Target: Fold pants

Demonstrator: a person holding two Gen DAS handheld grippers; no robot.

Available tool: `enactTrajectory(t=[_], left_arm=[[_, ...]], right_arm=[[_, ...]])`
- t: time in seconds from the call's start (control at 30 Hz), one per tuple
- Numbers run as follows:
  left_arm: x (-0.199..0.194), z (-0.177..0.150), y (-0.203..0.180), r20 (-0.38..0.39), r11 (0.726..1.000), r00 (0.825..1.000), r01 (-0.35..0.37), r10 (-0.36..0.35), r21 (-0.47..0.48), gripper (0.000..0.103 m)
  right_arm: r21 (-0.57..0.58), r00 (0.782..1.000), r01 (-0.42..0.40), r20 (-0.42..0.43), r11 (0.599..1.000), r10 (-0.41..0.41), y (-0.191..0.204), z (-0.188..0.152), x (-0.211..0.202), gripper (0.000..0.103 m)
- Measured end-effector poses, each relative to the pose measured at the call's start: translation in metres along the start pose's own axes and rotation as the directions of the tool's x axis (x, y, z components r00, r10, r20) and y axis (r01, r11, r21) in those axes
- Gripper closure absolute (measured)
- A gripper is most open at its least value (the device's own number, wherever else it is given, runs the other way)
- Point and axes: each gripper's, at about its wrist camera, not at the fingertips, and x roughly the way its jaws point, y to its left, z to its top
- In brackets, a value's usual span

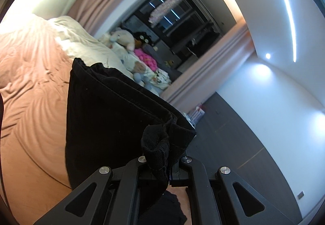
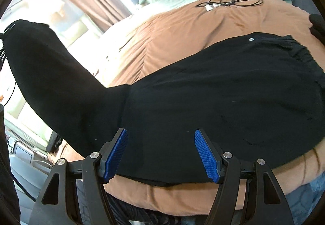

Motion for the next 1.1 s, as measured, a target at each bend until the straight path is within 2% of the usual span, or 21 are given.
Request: enactTrajectory(t=[0.3, 0.53, 0.7, 0.8, 0.93, 1.1], left_arm=[[0.071, -0.029, -0.062, -0.109, 0.999, 0.994, 0.027, -0.023, 0.038, 0.099], [0.137, -0.069, -0.100, -0.233, 0.997, 0.971, 0.067, -0.057, 0.036, 0.099], [0.196, -0.107, -0.120, -0.330, 0.996, 0.942, 0.078, -0.061, 0.039, 0.099], [0.231, -0.130, -0.131, -0.390, 0.995, 0.919, 0.086, -0.063, 0.043, 0.099], [0.267, -0.164, -0.144, -0.458, 0.994, 0.887, 0.100, -0.065, 0.054, 0.099], [0.303, -0.215, -0.149, -0.542, 0.993, 0.838, 0.108, -0.063, 0.052, 0.099]], right_arm=[[0.067, 0.997, 0.004, 0.075, 0.998, -0.009, -0.036, -0.019, -0.057, 0.036], [0.136, 0.993, 0.010, 0.114, 0.991, -0.026, -0.070, -0.033, -0.086, 0.036], [0.187, 0.990, 0.021, 0.135, 0.982, -0.047, -0.092, -0.047, -0.108, 0.036], [0.211, 0.987, 0.036, 0.143, 0.977, -0.067, -0.103, -0.055, -0.119, 0.036], [0.245, 0.985, 0.053, 0.148, 0.968, -0.091, -0.116, -0.062, -0.132, 0.036], [0.293, 0.981, 0.071, 0.153, 0.953, -0.121, -0.133, -0.072, -0.145, 0.036]])
